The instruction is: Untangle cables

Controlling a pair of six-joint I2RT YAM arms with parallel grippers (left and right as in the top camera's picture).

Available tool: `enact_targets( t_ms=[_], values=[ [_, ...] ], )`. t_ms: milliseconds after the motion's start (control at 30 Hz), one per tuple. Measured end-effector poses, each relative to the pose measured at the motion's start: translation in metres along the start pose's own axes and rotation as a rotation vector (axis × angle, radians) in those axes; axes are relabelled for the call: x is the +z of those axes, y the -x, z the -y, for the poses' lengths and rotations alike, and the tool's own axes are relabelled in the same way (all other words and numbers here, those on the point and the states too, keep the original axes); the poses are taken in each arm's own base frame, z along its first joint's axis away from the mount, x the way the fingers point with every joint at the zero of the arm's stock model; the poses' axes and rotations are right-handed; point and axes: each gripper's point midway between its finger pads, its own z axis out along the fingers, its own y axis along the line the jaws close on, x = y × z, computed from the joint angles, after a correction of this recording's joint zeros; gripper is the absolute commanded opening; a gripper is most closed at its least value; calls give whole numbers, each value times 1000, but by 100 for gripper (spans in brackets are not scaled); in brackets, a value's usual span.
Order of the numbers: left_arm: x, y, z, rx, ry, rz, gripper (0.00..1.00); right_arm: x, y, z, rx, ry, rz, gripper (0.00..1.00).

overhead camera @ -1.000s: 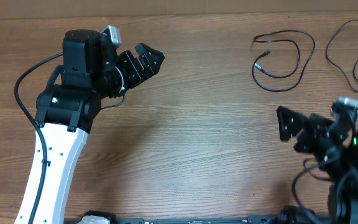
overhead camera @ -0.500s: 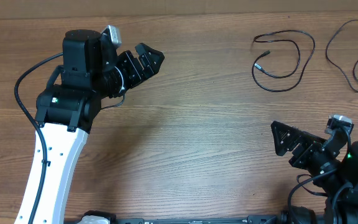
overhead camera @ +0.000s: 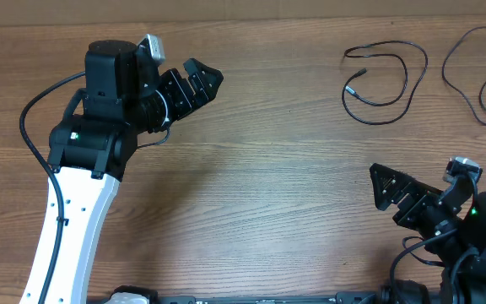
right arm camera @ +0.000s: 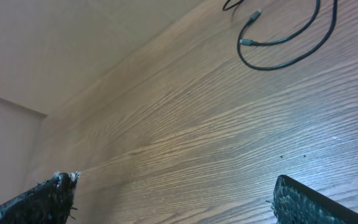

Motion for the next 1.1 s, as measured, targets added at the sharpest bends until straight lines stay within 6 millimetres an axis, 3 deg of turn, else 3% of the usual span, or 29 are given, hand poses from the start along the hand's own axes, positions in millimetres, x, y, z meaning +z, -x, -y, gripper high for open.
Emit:
enact_targets(
  t_ms=[200,467,800,1100],
  values=[
    [0,0,0,0,0,0,100,3,-2,-16,-72,47,-5,100],
    [0,0,0,0,0,1,100,11,23,-34,-171,140,171,100],
    [0,0,0,0,0,1,99,26,12,-19,-227,224,343,100],
    [0,0,0,0,0,0,100,14,10,-21,-261,273,451,100]
  ],
)
